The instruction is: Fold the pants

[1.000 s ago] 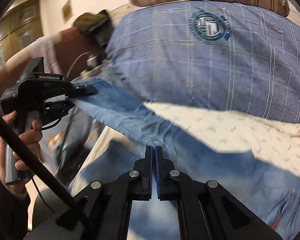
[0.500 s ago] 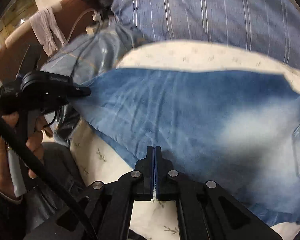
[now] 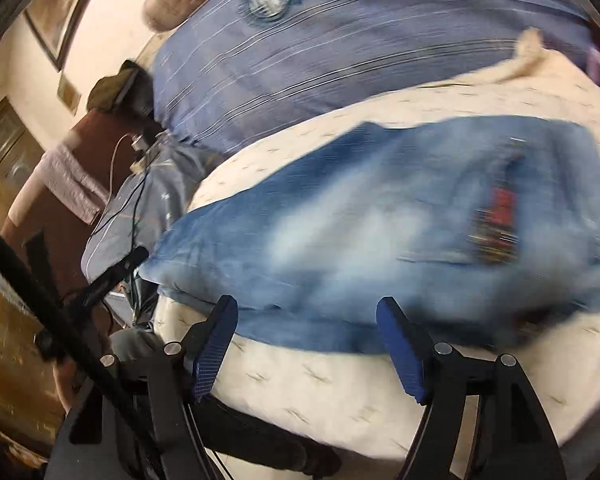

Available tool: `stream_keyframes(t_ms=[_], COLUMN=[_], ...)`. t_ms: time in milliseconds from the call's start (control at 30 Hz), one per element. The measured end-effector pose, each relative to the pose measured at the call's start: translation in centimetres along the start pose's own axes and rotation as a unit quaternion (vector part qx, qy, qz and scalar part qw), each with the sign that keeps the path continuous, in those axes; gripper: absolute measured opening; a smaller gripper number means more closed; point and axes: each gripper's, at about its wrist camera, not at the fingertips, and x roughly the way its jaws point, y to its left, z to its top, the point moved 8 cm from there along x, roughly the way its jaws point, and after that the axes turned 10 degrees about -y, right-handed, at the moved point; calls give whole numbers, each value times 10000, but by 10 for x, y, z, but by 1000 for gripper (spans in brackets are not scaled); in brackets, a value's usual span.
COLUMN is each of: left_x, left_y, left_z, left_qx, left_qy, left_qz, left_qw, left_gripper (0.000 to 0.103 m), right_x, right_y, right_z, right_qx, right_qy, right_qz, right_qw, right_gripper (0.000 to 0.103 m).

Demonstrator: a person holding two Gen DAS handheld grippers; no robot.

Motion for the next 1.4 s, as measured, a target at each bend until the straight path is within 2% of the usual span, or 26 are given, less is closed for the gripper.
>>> stream_keyframes(t_ms=[100, 200, 300, 433, 500, 567, 633, 667, 700, 733, 767, 800, 833, 900, 1067, 1133, 1233, 1400], left_x=[-12, -32, -47, -53, -50, -39, -35, -31, -28, -24, -19, -18, -17, -18, -14, -12, -8, 0], left_y=[-32, -50, -59, -47, -43, -46, -53, -57, -60, -63, -70, -75, -79, -85, -108, -122, -154, -225], left_z=[-7, -6, -2, -5, -7, -11, -13, -15, -16, -19, -23, -26, -26, -23, -15, -10, -6, -14], left_qx=[172, 440, 744, 589, 435, 285, 180, 204, 228, 253, 307, 364, 401, 444, 531, 633, 933, 1685], left_qy=[121, 135, 42, 48, 72, 219, 192, 154, 147, 202, 354, 431, 437, 408, 470, 453, 422, 469], left_qz=[-409, -728, -733, -760, -735, -731, -906, -951, -969, -996, -1087, -1201, -1272, -1414, -1766, -1940, -2212, -2718], left_qw=[9989, 9963, 9945, 9954, 9963, 9967, 9955, 9951, 9949, 9945, 9930, 9912, 9901, 9881, 9817, 9779, 9698, 9463], left_gripper=[65, 65, 65, 65, 65, 65, 65, 65, 65, 65, 65, 65, 65, 65, 65, 66, 66, 67], right_x=[-7, -15, -23, -25, -27, -58, -111, -132, -144, -146, -145, -143, -138, -121, -86, -77, -68, -64], right_y=[-19, -29, -30, -13, 3, 10, 1, -3, -11, -19, -23, -23, -24, -34, -58, -73, -96, -150], right_z=[-3, -6, -9, 7, 21, 11, -17, -28, -23, -18, -15, -12, -9, 5, 31, 45, 60, 71], right_qx=[-5, 219, 348, 316, 54, -561, -1197, -1534, -1598, -1233, -746, -533, -528, -624, 159, 303, 526, 802], right_qy=[27, -40, -126, -246, -311, 34, 114, 41, -201, -259, -184, -132, -126, -346, -746, -899, -934, -759], right_qz=[-282, -224, -179, -64, -158, -443, -692, -801, -1084, -1149, -821, -533, -495, -842, -562, -743, -881, -1095], right_qw=[9996, 9995, 9992, 9992, 9994, 9974, 9903, 9849, 9810, 9854, 9937, 9971, 9973, 9939, 9955, 9927, 9903, 9878], right_gripper=[74, 74, 74, 74, 71, 65, 73, 75, 75, 75, 75, 74, 74, 74, 74, 74, 74, 74])
